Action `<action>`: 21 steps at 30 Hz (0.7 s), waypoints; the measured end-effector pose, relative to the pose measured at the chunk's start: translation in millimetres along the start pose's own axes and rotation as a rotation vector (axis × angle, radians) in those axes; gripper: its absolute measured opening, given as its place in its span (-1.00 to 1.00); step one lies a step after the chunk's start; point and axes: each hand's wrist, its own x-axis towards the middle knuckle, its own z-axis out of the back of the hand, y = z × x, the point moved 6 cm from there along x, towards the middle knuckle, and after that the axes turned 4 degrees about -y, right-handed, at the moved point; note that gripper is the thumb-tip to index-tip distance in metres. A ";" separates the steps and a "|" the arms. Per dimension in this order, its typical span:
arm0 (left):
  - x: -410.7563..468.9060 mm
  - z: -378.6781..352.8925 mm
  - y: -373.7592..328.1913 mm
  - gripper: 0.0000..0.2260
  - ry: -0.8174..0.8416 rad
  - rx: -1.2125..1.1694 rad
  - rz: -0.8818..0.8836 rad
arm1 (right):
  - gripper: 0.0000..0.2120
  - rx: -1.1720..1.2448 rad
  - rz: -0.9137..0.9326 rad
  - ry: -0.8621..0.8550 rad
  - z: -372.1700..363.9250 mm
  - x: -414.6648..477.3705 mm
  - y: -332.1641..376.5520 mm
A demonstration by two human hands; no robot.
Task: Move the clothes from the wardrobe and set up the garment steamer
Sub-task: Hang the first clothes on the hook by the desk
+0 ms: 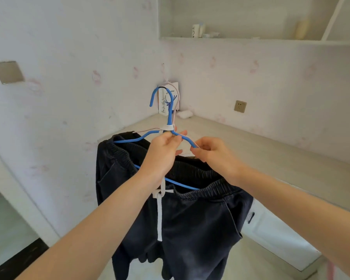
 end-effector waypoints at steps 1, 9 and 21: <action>9.9 -0.9 2.7 -0.78 -0.002 0.014 -0.005 | -0.90 -0.003 0.004 0.013 0.1 11.3 -2.7; 103.3 -16.1 20.6 -0.73 -0.026 0.087 0.045 | -0.83 -0.173 0.091 0.048 9.8 113.4 -19.0; 194.6 56.3 33.2 -0.87 -0.538 0.568 -0.308 | -0.84 -0.085 0.133 0.058 37.8 223.3 -51.2</action>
